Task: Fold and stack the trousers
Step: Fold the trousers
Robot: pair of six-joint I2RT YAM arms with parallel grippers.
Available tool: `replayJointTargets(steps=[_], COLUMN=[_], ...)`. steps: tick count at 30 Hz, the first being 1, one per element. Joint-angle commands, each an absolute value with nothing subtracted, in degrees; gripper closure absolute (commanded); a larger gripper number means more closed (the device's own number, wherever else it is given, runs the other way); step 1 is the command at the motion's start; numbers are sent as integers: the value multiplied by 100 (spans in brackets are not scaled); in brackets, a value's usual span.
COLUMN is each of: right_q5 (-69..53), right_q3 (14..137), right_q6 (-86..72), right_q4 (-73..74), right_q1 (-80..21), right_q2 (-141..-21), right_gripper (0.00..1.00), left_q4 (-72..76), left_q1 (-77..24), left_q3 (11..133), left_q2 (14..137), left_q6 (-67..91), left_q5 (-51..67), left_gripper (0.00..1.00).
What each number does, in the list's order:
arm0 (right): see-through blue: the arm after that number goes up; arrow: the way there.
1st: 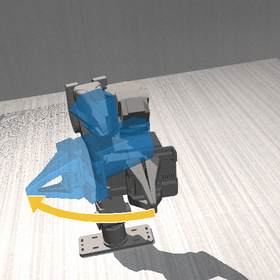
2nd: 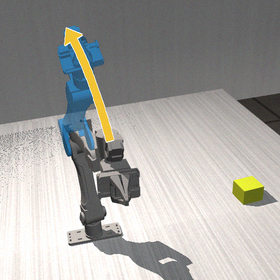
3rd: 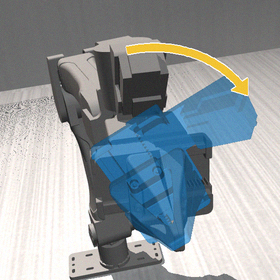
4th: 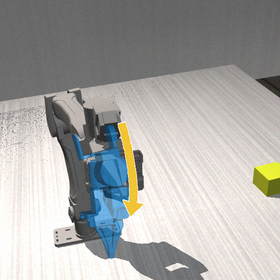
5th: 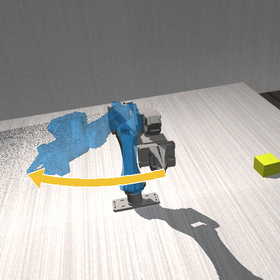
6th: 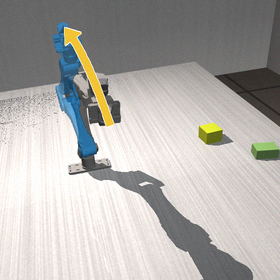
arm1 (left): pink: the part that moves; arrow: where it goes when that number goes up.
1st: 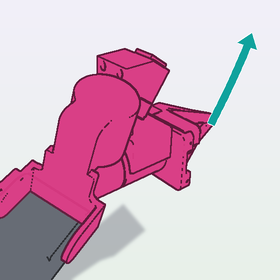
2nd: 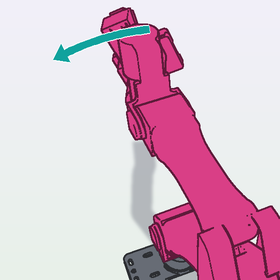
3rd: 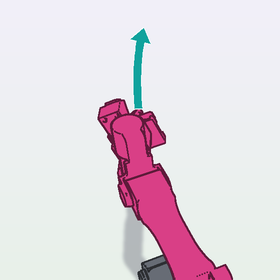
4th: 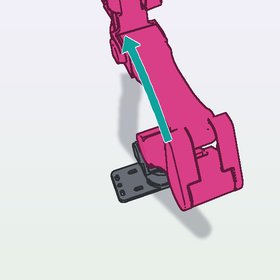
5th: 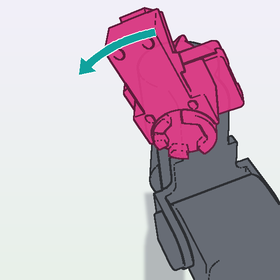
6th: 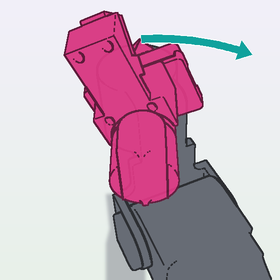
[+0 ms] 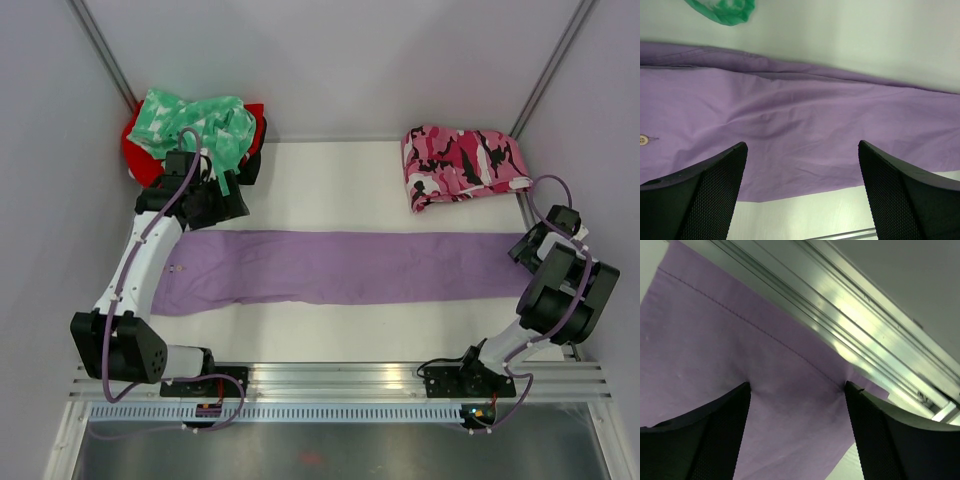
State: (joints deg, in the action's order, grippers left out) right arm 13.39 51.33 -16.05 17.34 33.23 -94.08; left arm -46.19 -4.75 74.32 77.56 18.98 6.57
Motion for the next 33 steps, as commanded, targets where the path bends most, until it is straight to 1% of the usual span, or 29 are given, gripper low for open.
replayJointTargets(steps=[1,2,4,5,6,10,11,13,15,19,23,28,29,30,31,33], right_q5=[1178,1152,1029,994,897,792,782,678,659,782,1054,993,1071,1090,1090,1151], right_q3=[5080,5054,4983,4966,4940,4913,4913,4939,4966,4931,4730,4193,4062,4017,3999,4025], right_q6=[-1600,-1600,-1617,-1617,-1626,-1591,-1591,-1591,-1591,-1547,-1660,-2170,-2319,-2390,-2434,-2522], right_q4=[1398,1380,1318,1310,1275,1257,1248,1301,1371,1362,1327,1152,1064,1011,985,879], right_q1=[3349,3349,3349,3349,3349,3349,3340,3349,3270,2831,1770,670,172,-94,-671,-1254], right_q2=[-9606,-9624,-9624,-9615,-9607,-9554,-9554,-9501,-9387,-8597,-7876,-6743,-6489,-6399,-6355,-6372], right_gripper=[19,26,33,41,44,66,78,93,100,100,100,100,100,100,100,100], left_q4=[-4553,-4570,-4579,-4570,-4579,-4588,-4588,-4614,-4623,-4623,-4632,-4641,-4597,-4588,-4588,-4605], left_q1=[-562,-571,-571,-571,-571,-571,-571,-571,-571,-571,-571,-571,-571,-571,-563,-562], left_q3=[7357,7365,7365,7383,7392,7409,7392,7400,7418,7444,7488,7506,7480,7462,7418,7392], left_q2=[7603,7603,7585,7585,7594,7585,7585,7567,7550,7418,7304,7163,7120,7102,7084,7049], left_q6=[1881,1881,1863,1855,1837,1828,1837,1828,1837,1854,1881,1934,1960,1969,1986,2039], left_q5=[747,738,686,677,651,633,633,633,641,668,633,589,563,545,501,440], left_gripper=[4,4,4,4,4,4,3,3,3,3,3,2,2,2,2,2])
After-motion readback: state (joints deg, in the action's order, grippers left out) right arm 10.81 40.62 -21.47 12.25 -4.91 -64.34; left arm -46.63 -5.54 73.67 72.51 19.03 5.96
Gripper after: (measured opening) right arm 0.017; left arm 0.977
